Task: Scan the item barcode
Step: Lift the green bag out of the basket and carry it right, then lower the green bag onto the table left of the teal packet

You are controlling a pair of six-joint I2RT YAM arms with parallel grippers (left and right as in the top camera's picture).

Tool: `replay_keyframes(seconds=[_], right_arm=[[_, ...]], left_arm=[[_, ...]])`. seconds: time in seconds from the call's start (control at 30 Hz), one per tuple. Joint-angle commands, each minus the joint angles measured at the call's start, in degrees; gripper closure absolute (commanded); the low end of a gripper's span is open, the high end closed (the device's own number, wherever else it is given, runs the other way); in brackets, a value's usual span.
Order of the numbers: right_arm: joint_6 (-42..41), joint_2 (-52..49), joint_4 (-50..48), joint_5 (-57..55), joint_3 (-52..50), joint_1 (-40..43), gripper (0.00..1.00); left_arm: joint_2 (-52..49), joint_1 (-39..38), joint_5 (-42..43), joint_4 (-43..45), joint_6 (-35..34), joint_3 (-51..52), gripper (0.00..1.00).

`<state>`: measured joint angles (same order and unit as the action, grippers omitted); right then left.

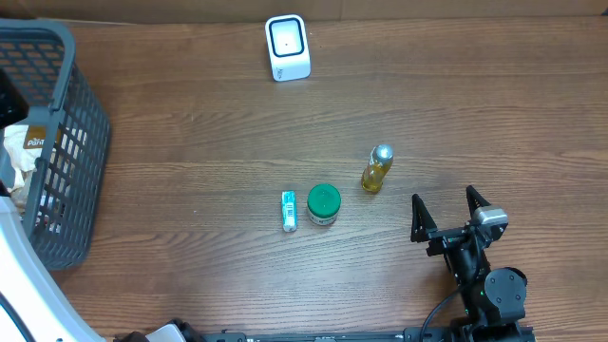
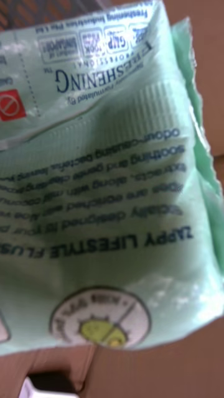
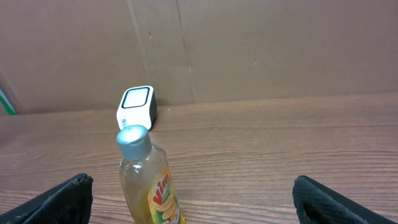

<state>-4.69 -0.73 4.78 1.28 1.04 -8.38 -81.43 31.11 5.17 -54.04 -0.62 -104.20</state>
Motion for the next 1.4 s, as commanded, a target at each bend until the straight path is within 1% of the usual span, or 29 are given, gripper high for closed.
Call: replay_keyframes(seconds=[0.0, 0.13, 0.23, 0.3, 0.47, 0.53, 0.63, 0.77, 0.9, 0.97, 1.2, 1.37], right_arm=[[0.0, 0.6, -0.1, 0.3, -0.6, -0.1, 0.0], [0.0, 0.6, -0.1, 0.3, -0.6, -0.1, 0.0], [0.0, 0.6, -0.1, 0.3, -0.6, -0.1, 0.0], [0.0, 0.6, -0.1, 0.3, -0.6, -0.1, 0.0], [0.0, 0.6, -0.1, 0.3, -0.6, -0.1, 0.0], [0.0, 0.6, -0.1, 0.3, -0.6, -0.1, 0.0], [0.0, 0.6, -0.1, 0.3, -0.6, -0.1, 0.0], [0.0, 0.6, -0.1, 0.3, -0.6, -0.1, 0.0], [0.0, 0.6, -0.1, 0.3, -0.6, -0.1, 0.0], [0.0, 0.6, -0.1, 0.3, -0.6, -0.1, 0.0], [0.0, 0.6, -0.1, 0.3, -0.6, -0.1, 0.0], [0.0, 0.6, -0.1, 0.3, -0.6, -0.1, 0.0]], left_arm=[[0.2, -0.9, -3.5, 1.7, -1.8, -0.3, 0.47], [-0.4, -0.9, -3.7, 1.0, 0.0, -0.2, 0.48], [-0.4, -1.6, -0.1, -1.6, -0.9, 0.0, 0.49], [-0.4, -3.5, 2.1, -3.9, -1.9, 0.0, 0.51], [-0.4, -11.0, 0.4, -11.5, -2.7, 0.0, 0.53], [-0.4, -13.8, 0.2, -14.1, -4.0, 0.0, 0.58], [-0.4, -18.1, 0.2, -17.2, -5.6, 0.8, 0.58], [-0.4, -24.1, 0.2, -18.3, -6.3, 3.8, 0.58], [-0.4, -30.6, -3.0, -17.2, -8.6, 11.2, 0.58], [-0.4, -33.3, -4.2, -15.3, -9.4, 16.3, 0.58], [-0.7, -41.0, -4.5, -2.2, -11.1, 36.2, 0.57], [-1.7, -44.0, -4.5, 5.4, -11.5, 45.4, 0.56]])
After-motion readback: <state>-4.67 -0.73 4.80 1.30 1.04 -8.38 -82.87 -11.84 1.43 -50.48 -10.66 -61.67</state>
